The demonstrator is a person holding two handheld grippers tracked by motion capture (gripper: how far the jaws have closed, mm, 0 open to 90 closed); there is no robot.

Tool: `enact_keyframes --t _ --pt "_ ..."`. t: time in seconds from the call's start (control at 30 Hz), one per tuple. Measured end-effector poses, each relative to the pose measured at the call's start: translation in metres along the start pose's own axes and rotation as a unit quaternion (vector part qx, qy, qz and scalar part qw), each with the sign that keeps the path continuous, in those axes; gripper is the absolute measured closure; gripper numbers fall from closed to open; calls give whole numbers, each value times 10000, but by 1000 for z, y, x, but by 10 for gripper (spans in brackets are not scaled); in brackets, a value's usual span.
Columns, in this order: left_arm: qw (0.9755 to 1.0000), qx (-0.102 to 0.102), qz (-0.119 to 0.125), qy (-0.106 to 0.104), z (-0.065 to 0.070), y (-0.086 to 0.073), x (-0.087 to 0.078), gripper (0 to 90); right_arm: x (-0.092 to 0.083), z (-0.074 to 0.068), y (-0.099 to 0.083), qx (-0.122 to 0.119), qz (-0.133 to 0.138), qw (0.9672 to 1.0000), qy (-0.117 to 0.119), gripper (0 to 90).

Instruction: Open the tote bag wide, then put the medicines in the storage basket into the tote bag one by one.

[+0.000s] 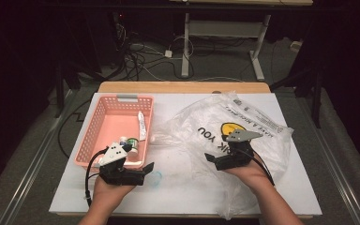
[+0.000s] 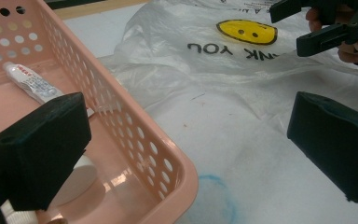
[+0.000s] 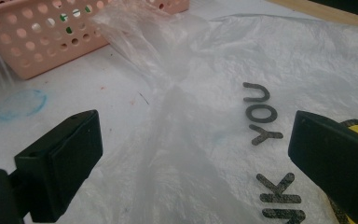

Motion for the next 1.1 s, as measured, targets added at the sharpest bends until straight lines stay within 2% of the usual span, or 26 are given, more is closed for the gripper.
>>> enact_keyframes --t 0.07,0.17,0.27,0.33,0.47,0.57,0.6,0.7,0.8,0.83,1.0,1.1 --pt "10000 -26 10 -49 4 -3 1 0 2 -1 -3 2 -95 9999 58 52" --pt "10000 46 -34 -72 7 -4 -1 0 7 -3 -10 -30 -317 9994 129 78" --pt "9999 -59 18 -85 6 -5 -3 0 9 -4 -19 -124 -568 9982 148 114" --pt "9999 -51 -45 -102 6 -8 -2 0 11 -5 -26 -74 -667 9975 200 148" --pt "9999 -21 -141 -86 4 -14 -2 0 15 -3 -35 -247 -908 9955 137 189" --pt "9998 58 -152 -64 2 -13 -3 0 16 -2 -38 -237 -915 9954 124 232" --pt "9999 56 -135 -50 1 -12 -4 0 16 -2 -39 -302 -952 9949 117 242" --pt "9999 27 -100 -41 0 -10 -5 0 19 -3 -42 -299 -1016 9943 141 273" --pt "10000 20 -74 -54 1 -9 -5 0 21 -3 -48 -419 -1168 9921 169 358" --pt "9999 43 -83 -71 2 -9 -4 0 21 -3 -48 -419 -1168 9921 169 358" --pt "9999 63 -84 -113 5 -9 -4 0 21 0 -50 -480 -1161 9920 117 499" --pt "9999 83 -92 -113 5 -9 -4 0 19 3 -48 -433 -1066 9934 13 613"
Point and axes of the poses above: each handheld gripper's, and its own axes: x roughly forward along the jaws, y roughly out of its top, z roughly to its right, the point moved 10 cm from there along x, roughly forward along the jaws, and after that the axes turned 5 degrees about z, right-handed, at the moved point
